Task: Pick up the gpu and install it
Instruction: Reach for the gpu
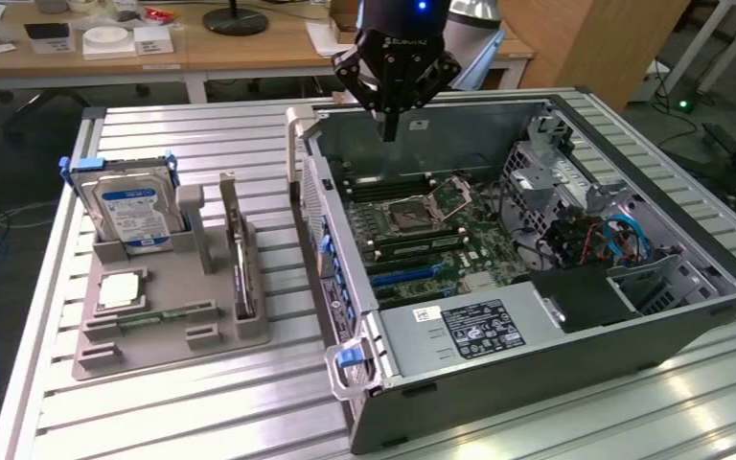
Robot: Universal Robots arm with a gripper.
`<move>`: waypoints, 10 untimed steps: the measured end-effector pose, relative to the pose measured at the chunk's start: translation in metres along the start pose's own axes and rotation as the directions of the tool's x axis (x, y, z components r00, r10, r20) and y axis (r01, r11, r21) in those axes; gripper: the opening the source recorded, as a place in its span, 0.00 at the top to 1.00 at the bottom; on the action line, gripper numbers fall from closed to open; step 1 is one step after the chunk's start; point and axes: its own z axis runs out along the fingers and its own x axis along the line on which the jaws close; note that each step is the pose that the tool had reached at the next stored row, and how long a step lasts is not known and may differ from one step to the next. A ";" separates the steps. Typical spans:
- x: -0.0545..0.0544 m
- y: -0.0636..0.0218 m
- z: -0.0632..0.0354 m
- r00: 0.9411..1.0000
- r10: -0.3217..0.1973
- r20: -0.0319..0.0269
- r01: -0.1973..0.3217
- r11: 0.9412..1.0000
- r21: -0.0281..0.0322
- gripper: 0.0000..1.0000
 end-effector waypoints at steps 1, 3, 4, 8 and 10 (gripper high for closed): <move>0.001 -0.0001 0.0000 1.000 0.000 0.000 0.000 1.000 0.000 0.90; 0.002 -0.0001 -0.0001 1.000 0.000 0.000 0.000 1.000 0.000 0.90; 0.002 -0.0002 -0.0001 1.000 0.000 0.000 0.000 1.000 0.000 0.90; 0.004 -0.0004 -0.0001 1.000 0.000 0.000 0.000 1.000 0.000 0.90; 0.005 -0.0005 -0.0001 1.000 0.000 0.000 0.000 1.000 0.000 0.90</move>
